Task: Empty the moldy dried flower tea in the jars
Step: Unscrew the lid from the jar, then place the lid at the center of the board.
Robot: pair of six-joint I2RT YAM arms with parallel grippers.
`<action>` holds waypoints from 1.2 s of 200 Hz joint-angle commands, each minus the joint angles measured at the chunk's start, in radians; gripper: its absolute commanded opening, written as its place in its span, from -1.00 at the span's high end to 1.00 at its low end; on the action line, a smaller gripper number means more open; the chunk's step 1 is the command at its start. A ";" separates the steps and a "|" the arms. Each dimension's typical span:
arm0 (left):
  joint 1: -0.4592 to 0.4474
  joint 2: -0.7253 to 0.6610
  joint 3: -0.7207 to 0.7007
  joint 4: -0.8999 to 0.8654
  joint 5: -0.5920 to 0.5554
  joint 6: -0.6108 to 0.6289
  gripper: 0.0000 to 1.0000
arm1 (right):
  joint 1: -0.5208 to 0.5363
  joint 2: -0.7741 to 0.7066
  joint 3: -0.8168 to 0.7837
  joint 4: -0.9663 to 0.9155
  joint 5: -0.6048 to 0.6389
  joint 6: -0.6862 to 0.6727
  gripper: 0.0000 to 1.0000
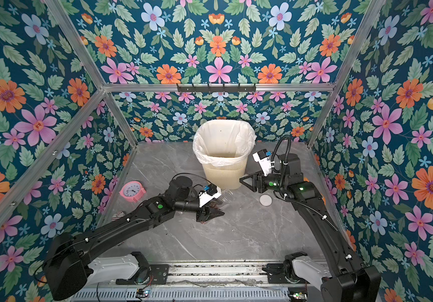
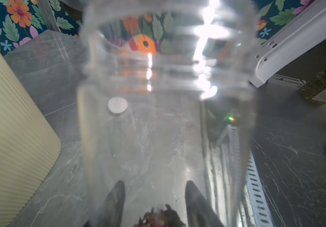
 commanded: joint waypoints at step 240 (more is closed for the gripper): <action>0.086 -0.043 -0.042 0.198 -0.096 -0.131 0.59 | 0.385 0.206 -0.498 0.298 0.776 0.407 -0.43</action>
